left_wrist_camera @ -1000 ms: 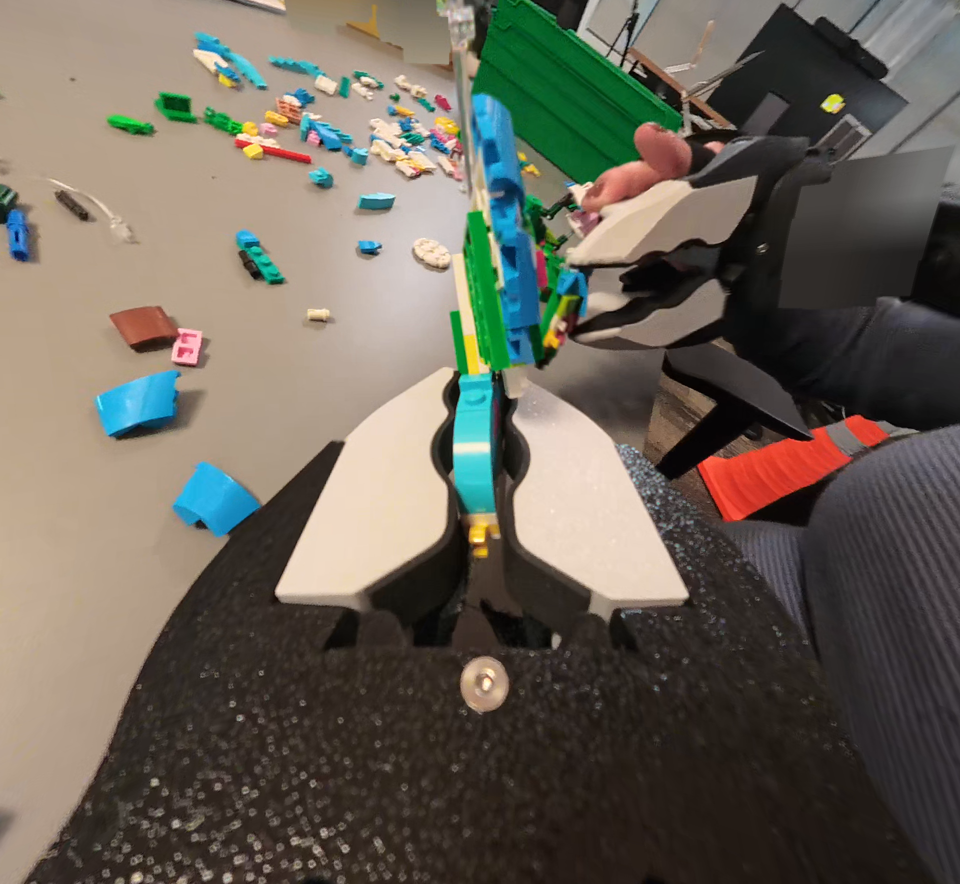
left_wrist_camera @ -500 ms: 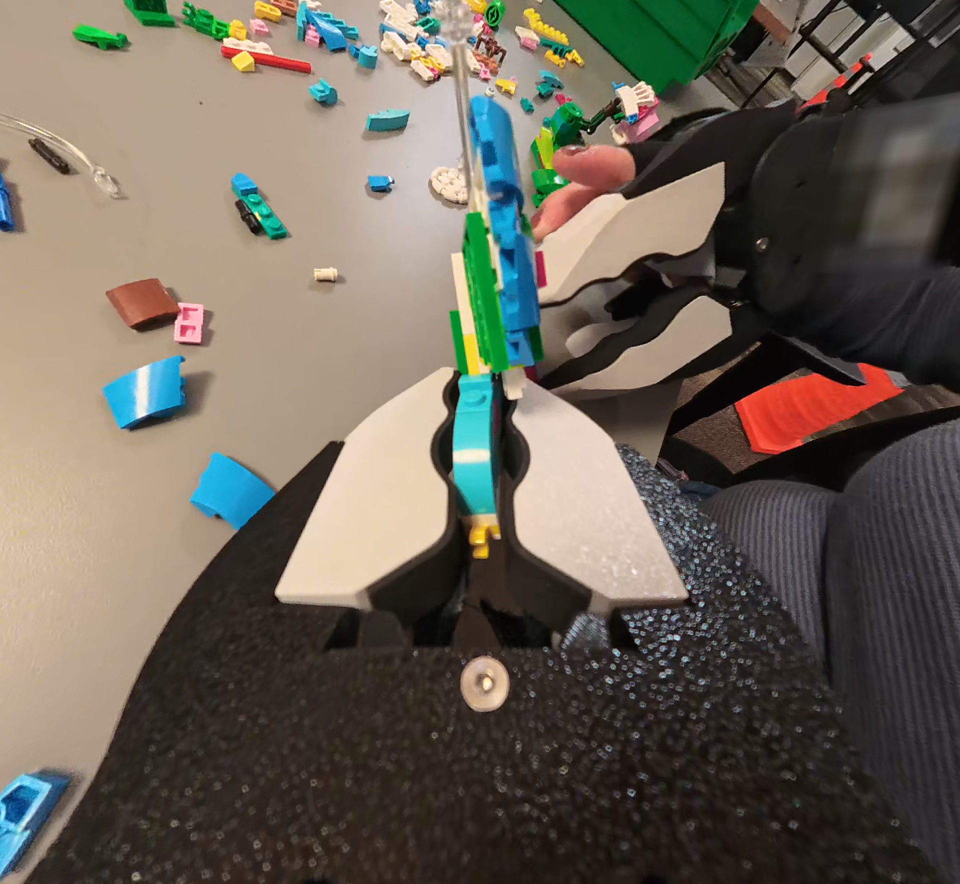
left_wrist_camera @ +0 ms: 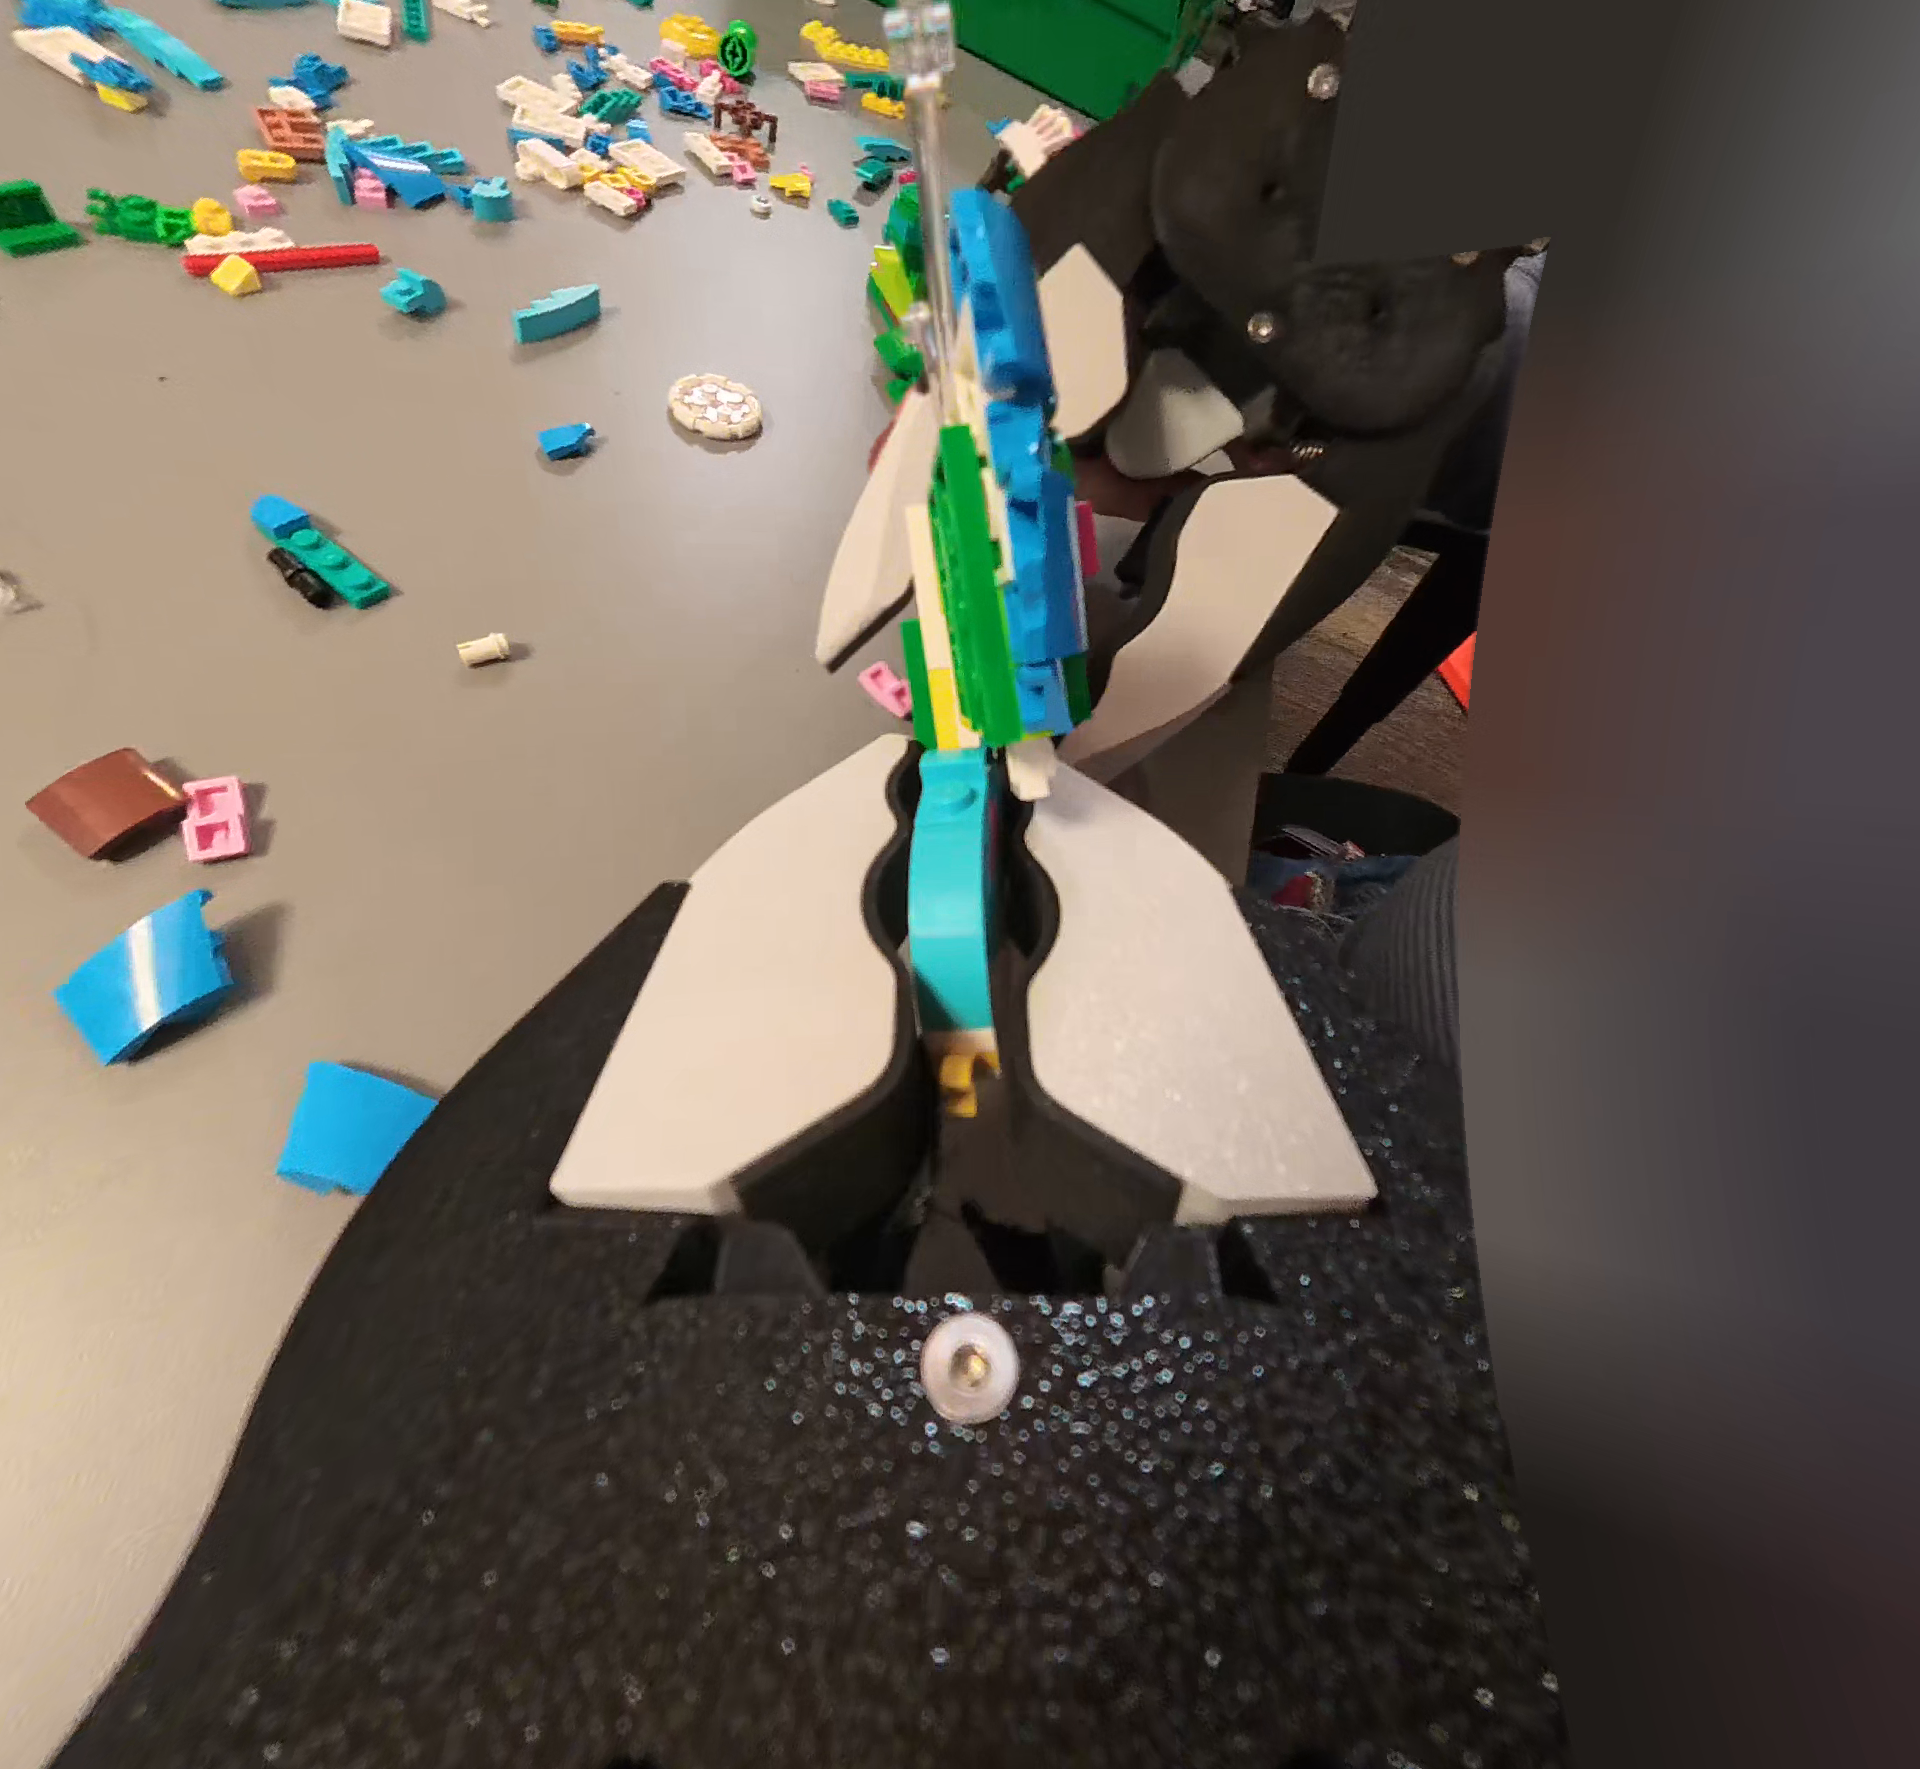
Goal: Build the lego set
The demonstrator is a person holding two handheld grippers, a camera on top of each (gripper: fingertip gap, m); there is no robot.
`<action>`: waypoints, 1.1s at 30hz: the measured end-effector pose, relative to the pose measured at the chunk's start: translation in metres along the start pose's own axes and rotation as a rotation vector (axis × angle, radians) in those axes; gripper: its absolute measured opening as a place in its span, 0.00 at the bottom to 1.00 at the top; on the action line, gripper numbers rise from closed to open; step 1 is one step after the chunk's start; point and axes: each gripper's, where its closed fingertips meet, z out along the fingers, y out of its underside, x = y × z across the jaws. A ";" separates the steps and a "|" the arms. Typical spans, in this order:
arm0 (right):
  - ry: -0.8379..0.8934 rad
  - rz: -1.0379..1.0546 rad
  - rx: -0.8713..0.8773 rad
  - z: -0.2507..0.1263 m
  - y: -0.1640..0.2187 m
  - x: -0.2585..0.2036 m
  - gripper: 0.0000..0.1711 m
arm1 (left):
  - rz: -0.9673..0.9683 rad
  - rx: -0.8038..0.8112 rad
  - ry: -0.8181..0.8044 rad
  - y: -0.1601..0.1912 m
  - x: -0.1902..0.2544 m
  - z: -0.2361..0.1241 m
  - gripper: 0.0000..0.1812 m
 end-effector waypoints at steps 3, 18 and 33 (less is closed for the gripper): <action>0.034 -0.028 -0.041 -0.003 0.004 -0.002 0.23 | -0.007 0.009 -0.007 0.001 0.000 -0.001 0.07; -0.010 0.050 -0.063 -0.008 0.011 -0.007 0.16 | -0.096 0.061 0.017 0.004 -0.007 -0.011 0.07; -0.105 -0.233 -0.486 0.000 0.022 0.045 0.15 | -0.170 0.175 -0.269 0.004 -0.051 -0.055 0.07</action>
